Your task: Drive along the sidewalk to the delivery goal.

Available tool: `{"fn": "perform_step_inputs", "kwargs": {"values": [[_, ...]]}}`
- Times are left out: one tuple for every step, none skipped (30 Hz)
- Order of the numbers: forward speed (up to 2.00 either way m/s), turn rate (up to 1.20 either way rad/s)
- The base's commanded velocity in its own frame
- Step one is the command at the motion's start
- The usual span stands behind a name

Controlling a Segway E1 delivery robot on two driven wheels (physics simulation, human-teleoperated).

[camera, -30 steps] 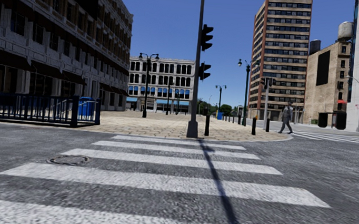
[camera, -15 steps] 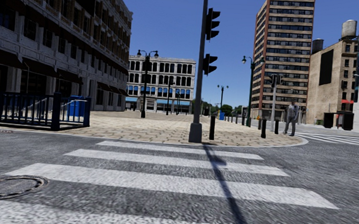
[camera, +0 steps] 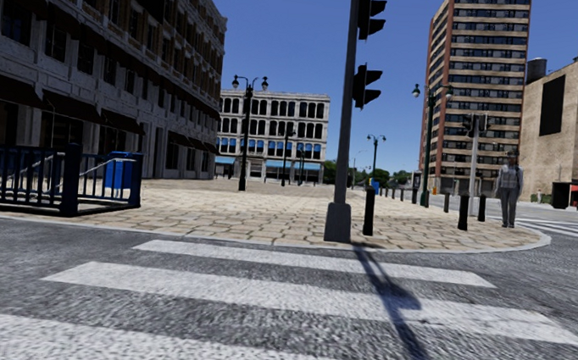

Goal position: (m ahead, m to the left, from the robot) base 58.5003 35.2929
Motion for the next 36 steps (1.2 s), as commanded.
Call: {"fn": "perform_step_inputs", "kwargs": {"values": [[2.0, 0.34], [2.0, 0.73], [2.0, 0.73], [2.0, 0.89], [2.0, 0.96], [2.0, 0.97], [2.0, 0.98], [2.0, 0.98], [2.0, 0.98], [2.0, 0.96], [2.0, 0.88], [2.0, 0.88], [2.0, 0.65], [2.0, 0.53], [2.0, 0.47], [2.0, 0.3], [2.0, 0.07], [2.0, 0.07], [2.0, 0.01], [2.0, 0.0], [2.0, 0.0], [2.0, 0.0], [2.0, 0.0], [2.0, 0.0], [2.0, 0.0], [2.0, 0.0], [2.0, 0.0], [2.0, 0.0], [2.0, 0.0], [2.0, 0.0], [2.0, 0.0], [2.0, 0.0], [2.0, 0.0], [2.0, 0.0], [2.0, 0.0], [2.0, 0.0]]}}
